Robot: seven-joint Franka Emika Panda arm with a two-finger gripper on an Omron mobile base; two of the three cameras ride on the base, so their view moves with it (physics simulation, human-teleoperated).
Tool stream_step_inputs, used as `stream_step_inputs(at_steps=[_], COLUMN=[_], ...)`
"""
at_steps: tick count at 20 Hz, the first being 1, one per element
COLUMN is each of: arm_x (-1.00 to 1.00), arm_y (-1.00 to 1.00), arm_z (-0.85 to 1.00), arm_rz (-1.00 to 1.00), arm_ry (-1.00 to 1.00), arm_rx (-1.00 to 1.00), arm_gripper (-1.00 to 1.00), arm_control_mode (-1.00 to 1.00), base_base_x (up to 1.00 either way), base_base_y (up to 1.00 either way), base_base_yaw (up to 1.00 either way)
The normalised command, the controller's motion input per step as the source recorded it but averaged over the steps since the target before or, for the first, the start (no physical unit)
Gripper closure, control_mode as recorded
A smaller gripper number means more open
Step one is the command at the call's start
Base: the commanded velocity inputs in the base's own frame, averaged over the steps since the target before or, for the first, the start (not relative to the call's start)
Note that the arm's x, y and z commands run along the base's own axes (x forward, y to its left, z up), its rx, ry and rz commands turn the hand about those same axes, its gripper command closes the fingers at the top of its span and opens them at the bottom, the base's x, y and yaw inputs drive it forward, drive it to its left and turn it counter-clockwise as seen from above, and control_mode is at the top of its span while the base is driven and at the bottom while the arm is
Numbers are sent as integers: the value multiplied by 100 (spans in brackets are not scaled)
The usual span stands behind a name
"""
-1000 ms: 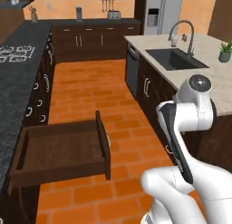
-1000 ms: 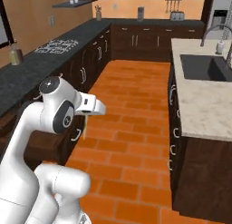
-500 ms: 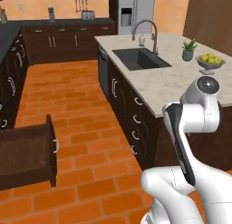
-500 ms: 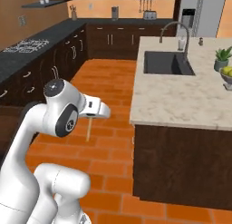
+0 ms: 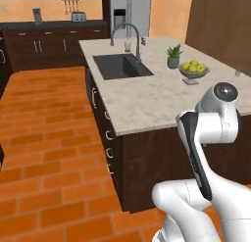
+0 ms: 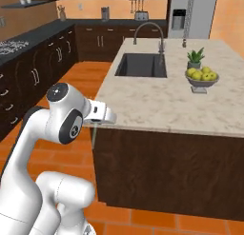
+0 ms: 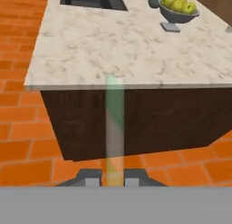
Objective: Take a straw from the drawer in front and place it inside the glass cup on the dining counter.
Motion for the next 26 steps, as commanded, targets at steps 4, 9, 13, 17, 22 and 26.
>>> stream_step_inputs(at_steps=[4,9,13,17,22,26], arm_x=[0,0,0,0,0,0], arm_y=[0,0,0,0,0,0], arm_z=[0,0,0,0,0,0], arm_rz=[0,0,0,0,0,0], arm_ry=[0,0,0,0,0,0], arm_rx=[0,0,0,0,0,0], arm_gripper=[100,100,100,100,100,100], arm_control_mode=[100,100,100,100,100,100], base_base_x=[30,33,36,40,44,57], base_base_y=[-100,-100,-100,-100,-100,-100], base_base_yaw=[0,1,0,1,8,9])
